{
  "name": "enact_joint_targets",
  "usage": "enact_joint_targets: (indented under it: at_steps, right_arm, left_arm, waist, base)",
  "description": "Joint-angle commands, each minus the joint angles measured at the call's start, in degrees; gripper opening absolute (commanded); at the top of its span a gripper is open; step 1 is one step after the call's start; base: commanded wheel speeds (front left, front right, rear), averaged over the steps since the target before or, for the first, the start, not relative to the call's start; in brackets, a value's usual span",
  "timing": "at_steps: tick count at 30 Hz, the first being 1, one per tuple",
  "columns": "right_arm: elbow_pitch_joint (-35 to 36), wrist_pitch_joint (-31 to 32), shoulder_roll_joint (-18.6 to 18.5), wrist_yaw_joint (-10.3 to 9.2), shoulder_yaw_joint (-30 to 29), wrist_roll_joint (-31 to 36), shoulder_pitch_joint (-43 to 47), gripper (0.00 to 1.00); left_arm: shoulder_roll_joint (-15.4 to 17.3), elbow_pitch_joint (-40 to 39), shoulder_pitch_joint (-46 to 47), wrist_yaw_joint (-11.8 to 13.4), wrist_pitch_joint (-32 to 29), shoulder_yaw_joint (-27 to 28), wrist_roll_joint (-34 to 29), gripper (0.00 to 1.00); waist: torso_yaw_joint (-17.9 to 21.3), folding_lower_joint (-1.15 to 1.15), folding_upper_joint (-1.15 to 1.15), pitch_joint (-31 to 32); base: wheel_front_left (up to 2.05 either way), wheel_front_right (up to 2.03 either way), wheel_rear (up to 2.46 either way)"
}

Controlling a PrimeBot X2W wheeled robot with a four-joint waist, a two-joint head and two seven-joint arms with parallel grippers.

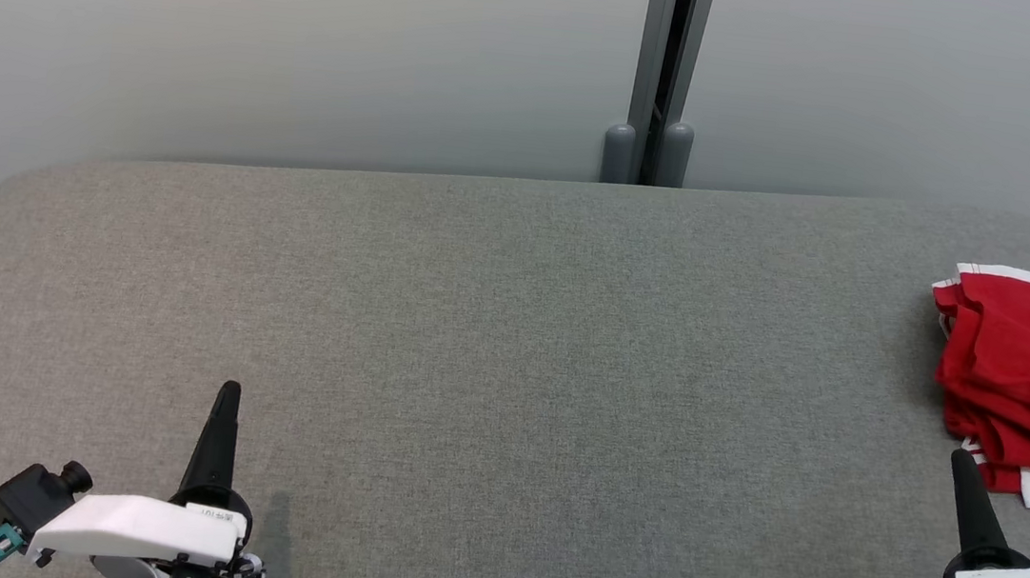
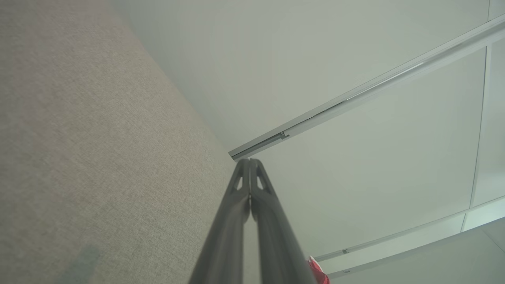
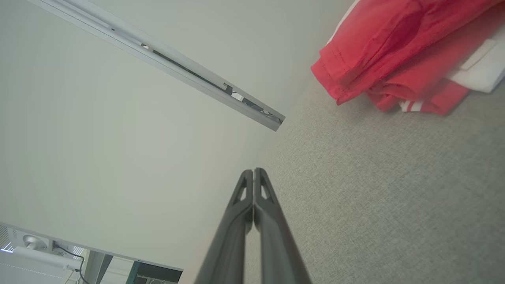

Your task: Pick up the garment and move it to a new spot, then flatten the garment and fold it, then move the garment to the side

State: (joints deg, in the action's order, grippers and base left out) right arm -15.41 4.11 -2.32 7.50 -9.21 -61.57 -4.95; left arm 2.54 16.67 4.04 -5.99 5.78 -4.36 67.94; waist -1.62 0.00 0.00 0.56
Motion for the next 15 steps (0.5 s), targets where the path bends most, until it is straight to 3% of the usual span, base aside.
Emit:
enact_joint_targets:
  at_steps: [1, 15]
  right_arm:
    - [0.8, 0.5, -0.6, 0.0, -0.6, -1.3, -1.2, 0.0]
    - [0.9, 3.2, -0.6, -0.01, -2.6, -9.4, -1.3, 0.0]
  left_arm:
    - [0.3, -0.7, 1.6, -0.1, -0.2, 0.4, 1.1, 0.0]
    - [0.4, -0.7, 2.6, -0.6, -1.6, 0.6, 8.1, 0.0]
  waist:
    - [0.0, 0.0, 0.0, 0.0]
    - [0.4, 0.0, 0.0, -0.2]
  base:
    - [0.0, 0.0, 0.0]
    - [0.0, 0.0, 0.0]
